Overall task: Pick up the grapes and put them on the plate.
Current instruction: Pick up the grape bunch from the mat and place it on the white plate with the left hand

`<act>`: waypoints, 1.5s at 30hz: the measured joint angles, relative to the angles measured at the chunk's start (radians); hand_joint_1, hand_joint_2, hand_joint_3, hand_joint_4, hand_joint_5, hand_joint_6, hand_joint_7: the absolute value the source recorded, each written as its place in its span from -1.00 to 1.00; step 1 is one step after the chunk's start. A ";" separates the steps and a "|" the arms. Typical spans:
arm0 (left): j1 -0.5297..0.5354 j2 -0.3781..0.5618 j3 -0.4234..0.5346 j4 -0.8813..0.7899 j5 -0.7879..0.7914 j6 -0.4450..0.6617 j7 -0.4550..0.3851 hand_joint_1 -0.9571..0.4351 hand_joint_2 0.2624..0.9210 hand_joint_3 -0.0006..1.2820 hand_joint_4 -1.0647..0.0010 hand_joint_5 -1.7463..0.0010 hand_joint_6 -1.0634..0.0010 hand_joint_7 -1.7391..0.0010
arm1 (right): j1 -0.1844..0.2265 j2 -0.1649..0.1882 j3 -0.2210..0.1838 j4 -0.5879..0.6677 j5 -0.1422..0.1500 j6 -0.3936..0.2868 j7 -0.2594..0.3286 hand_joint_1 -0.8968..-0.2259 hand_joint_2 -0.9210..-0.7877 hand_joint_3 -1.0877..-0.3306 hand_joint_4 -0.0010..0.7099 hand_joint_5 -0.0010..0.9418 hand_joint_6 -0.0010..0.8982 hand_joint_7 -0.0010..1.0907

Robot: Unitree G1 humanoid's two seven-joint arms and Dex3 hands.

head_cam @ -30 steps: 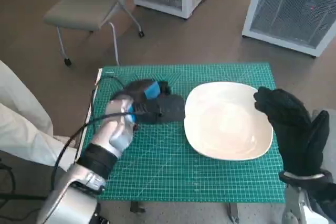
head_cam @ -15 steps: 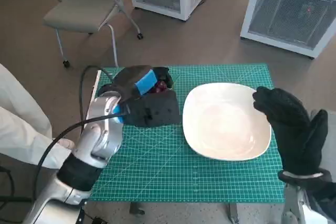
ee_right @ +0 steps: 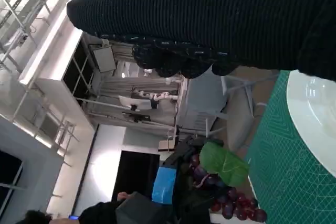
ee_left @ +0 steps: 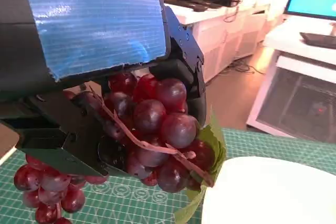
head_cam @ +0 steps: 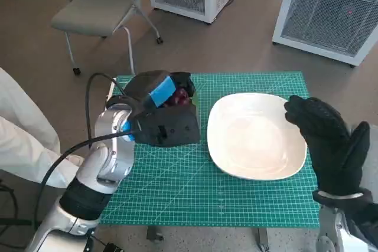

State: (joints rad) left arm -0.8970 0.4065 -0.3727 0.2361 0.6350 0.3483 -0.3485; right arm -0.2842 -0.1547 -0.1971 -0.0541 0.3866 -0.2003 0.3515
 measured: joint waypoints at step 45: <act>-0.422 -0.358 -0.131 0.461 -0.003 -0.207 0.001 0.38 0.06 0.22 0.11 -0.75 0.10 -0.70 | 0.067 -0.002 -0.032 -0.083 -0.007 -0.014 -0.018 0.49 -1.00 0.20 0.09 0.52 -0.60 0.81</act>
State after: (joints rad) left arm -1.3193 0.0485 -0.5041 0.6974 0.6316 0.1413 -0.3475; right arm -0.2175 -0.1570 -0.2291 -0.1375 0.3797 -0.2147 0.3334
